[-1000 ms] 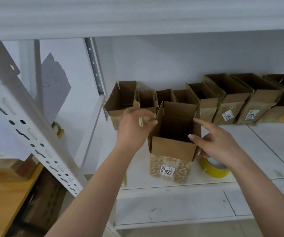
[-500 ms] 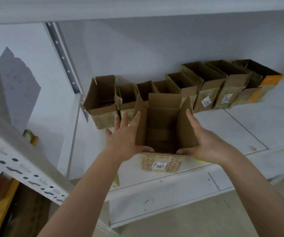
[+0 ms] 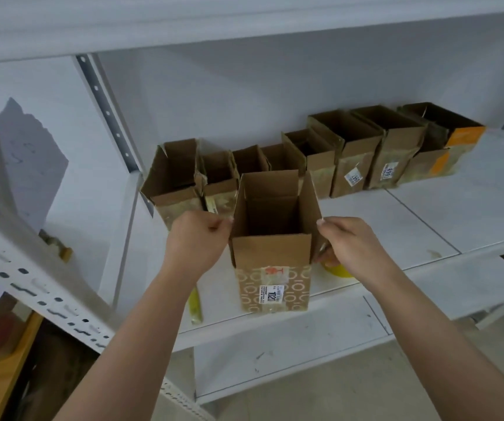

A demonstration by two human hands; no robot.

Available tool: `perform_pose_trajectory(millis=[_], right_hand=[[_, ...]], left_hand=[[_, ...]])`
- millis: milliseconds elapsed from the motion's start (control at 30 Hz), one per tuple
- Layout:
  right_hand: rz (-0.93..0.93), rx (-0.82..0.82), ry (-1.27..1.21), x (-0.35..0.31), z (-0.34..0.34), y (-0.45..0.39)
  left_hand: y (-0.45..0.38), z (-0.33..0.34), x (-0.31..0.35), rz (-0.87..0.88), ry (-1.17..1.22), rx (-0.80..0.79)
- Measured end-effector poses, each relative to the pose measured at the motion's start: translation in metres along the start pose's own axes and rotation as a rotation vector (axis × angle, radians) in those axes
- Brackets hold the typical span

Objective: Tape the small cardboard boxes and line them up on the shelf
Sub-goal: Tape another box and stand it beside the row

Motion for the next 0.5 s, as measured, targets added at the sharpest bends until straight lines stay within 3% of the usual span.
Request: perform_pose_trajectory(millis=[167,333,500], right_hand=[[-0.136,0.033,-0.014,-0.003,-0.026,0.017],[-0.24,0.168,-0.152,0.008,-0.083,0.045],[-0.258,0.286,-0.08,0.04,-0.144,0.083]], left_hand=[[0.02,-0.01,0.05,0.021,-0.04,0.123],[0.055,-0.009,0.126,0.084,0.052,0.258],[0.079,0.031,0.196,0.152,0.041,0.248]])
Point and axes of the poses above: each hand's wrist, its own y-axis away from the middle knuckle, its own z-axis out of the palm, x = y × z, the point moved 3 cm from there along -y, towards the middle knuckle, and after that the axes turned 10 degrees about -x, right-handed, at the moved point
